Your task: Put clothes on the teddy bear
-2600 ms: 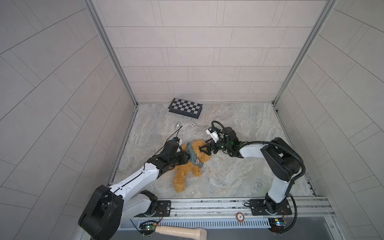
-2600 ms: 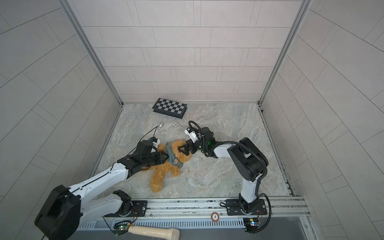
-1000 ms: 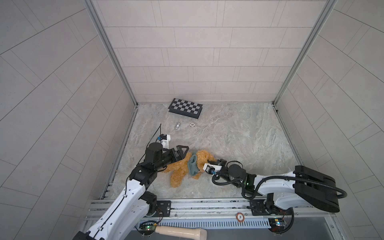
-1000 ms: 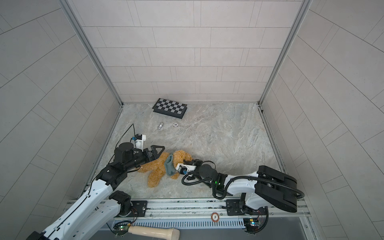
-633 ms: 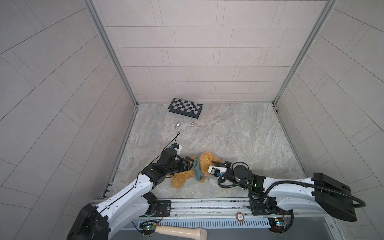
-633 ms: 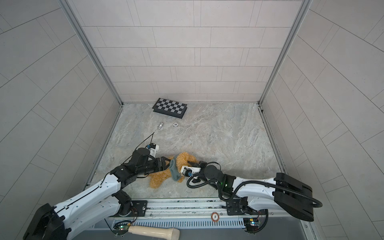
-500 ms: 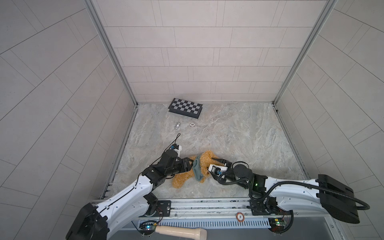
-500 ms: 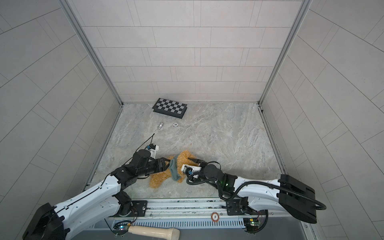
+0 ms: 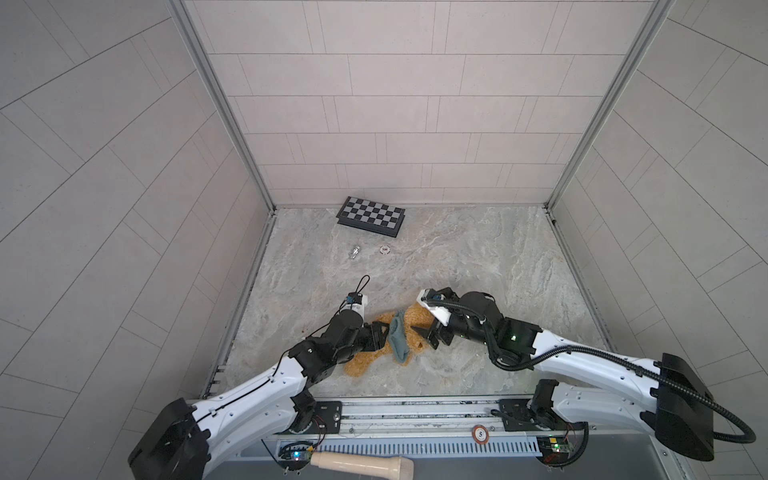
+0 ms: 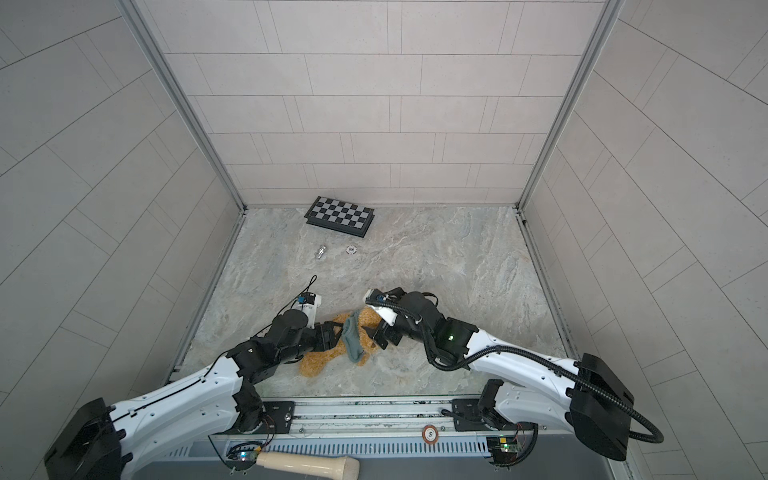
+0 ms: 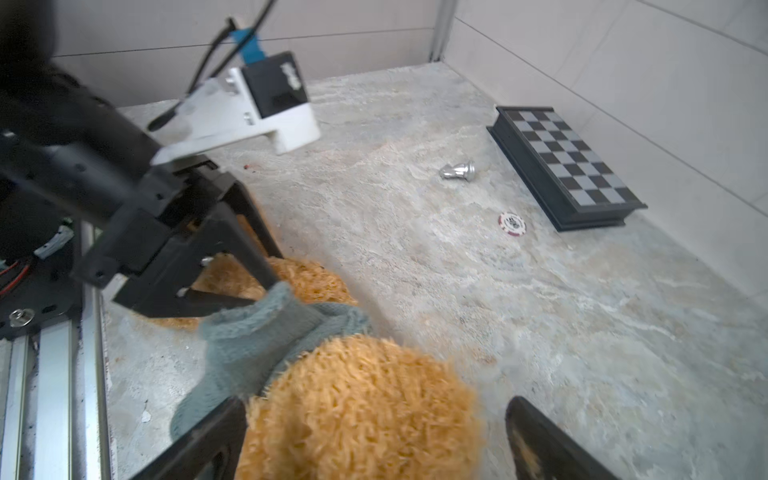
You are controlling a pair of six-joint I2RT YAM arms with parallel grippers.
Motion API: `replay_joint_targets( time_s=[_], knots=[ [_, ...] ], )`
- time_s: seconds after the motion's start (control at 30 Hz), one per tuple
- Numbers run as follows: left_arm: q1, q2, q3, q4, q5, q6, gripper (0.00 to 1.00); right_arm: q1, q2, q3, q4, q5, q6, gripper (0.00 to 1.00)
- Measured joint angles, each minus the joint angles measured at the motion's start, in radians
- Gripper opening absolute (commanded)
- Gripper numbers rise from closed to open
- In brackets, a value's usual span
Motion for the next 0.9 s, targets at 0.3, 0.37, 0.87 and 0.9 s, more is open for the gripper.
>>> replay_joint_targets(
  time_s=[0.3, 0.37, 0.87, 0.9],
  knots=[
    [0.0, 0.0, -0.018, 0.038, -0.013, 0.028, 0.63, -0.114, 0.249, 0.156, -0.174, -0.34, 0.116, 0.99],
    [0.0, -0.001, -0.025, 0.048, -0.013, 0.034, 0.63, -0.114, 0.312, 0.18, -0.21, -0.381, 0.117, 0.99],
    [-0.003, -0.012, -0.037, 0.079, 0.018, 0.035, 0.62, -0.124, 0.33, 0.222, -0.36, -0.418, 0.027, 0.77],
    [-0.003, -0.011, -0.037, 0.08, 0.023, 0.035, 0.61, -0.124, 0.308, 0.209, -0.359, -0.417, 0.025, 0.73]
  ],
)
